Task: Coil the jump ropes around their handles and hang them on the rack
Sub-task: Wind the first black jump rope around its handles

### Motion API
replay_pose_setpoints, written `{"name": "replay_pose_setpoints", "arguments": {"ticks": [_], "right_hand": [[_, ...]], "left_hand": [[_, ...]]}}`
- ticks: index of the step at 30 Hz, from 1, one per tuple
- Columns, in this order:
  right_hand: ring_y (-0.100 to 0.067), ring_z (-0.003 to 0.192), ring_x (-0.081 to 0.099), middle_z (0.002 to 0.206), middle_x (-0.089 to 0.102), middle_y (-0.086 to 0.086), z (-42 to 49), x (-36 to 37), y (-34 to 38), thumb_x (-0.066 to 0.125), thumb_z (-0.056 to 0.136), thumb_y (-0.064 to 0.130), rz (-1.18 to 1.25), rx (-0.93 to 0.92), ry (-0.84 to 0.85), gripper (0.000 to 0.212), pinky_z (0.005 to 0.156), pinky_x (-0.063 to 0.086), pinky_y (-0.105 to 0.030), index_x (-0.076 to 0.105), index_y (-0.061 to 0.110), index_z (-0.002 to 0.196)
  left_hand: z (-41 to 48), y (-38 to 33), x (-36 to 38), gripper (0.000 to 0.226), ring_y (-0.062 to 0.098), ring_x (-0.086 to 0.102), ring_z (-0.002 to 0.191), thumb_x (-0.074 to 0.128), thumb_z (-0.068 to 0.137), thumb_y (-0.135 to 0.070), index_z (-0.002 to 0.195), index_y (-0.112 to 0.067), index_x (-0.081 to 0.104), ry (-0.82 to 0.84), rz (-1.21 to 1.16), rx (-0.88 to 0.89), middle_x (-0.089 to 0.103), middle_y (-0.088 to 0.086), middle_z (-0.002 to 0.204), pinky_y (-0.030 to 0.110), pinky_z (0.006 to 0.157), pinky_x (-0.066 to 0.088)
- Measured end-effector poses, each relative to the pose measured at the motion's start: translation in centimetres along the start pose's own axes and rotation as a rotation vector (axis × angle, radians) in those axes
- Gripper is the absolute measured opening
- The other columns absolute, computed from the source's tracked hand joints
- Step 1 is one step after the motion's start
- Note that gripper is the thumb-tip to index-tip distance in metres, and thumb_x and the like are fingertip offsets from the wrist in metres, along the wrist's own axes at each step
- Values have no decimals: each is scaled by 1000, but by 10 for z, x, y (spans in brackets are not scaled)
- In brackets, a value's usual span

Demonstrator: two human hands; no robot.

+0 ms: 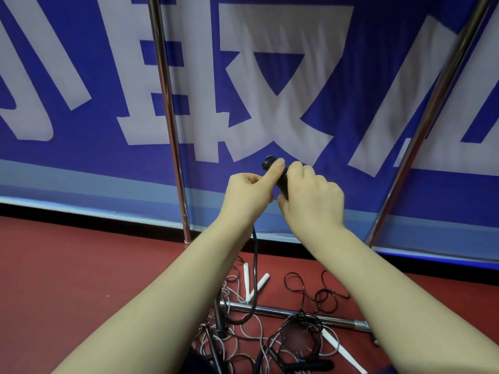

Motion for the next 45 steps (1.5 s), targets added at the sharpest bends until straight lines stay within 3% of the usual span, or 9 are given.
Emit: {"name": "replay_pose_setpoints", "arguments": {"ticks": [5,9,13,18,22,26,33,41,45], "right_hand": [[-21,59,52,78,54,1,-6,-6,17,77,70,44,98,-93,-70,47,52,29,-28,55,12,97],[-19,70,68,81,68,5,-9,28,8,62,81,34,828,58,466,28,71,54,-36,56,28,108],[-27,80,69,96,73,-13,-16,42,9,71,79,26,1462,188,767,39,73,55,-41,62,10,113],[-30,65,63,96,69,-18,-17,36,10,66,78,27,1675,195,802,45,56,51,-36,61,2,114],[-21,52,55,70,64,-6,-4,23,-7,76,80,14,1571,198,544,13,43,42,-25,68,10,89],[-14,54,60,66,67,6,3,13,-27,82,73,20,1255,220,330,27,50,51,-30,68,25,96],[-24,82,60,82,66,7,7,-7,-52,69,78,36,686,276,66,25,71,44,-34,63,31,102],[-26,88,57,103,59,2,2,18,-17,54,90,26,135,-72,199,23,63,30,-31,52,22,112],[-21,83,55,96,63,5,-19,43,18,60,85,22,160,-328,411,15,62,28,-30,56,29,97]], "left_hand": [[4,-1,-14,33,14,29,50,62,90,-39,74,-11,57,-77,-11,46,39,10,62,22,46,25],[10,-2,-23,39,12,31,50,56,95,-34,64,-12,49,-24,-34,54,43,-4,54,24,49,26],[6,-13,-16,40,6,30,46,47,101,-30,64,-17,41,125,-97,119,37,-11,49,23,51,25],[-6,-24,3,31,6,33,53,41,105,-32,87,-8,50,280,-84,198,39,-11,57,22,57,30],[-1,-25,3,37,7,33,53,40,105,-32,77,-14,56,323,-143,200,43,-5,63,18,55,32],[5,-15,-5,46,9,25,45,52,101,-34,60,-22,72,233,-124,103,40,-3,55,20,48,26],[0,-4,15,31,7,32,41,51,102,-27,103,1,66,273,14,52,46,-5,52,17,43,31],[-14,-7,36,29,15,39,52,53,89,-12,67,-11,35,347,1069,308,43,2,64,27,47,30],[-21,-12,31,6,19,43,57,58,88,-11,85,-8,60,369,1325,429,44,0,69,28,50,30]]}}
Point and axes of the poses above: each hand's wrist, its own z-axis towards the middle knuckle, its own x-axis out of the palm, y = z × x, the point moved 10 cm from there along z, towards the middle knuckle
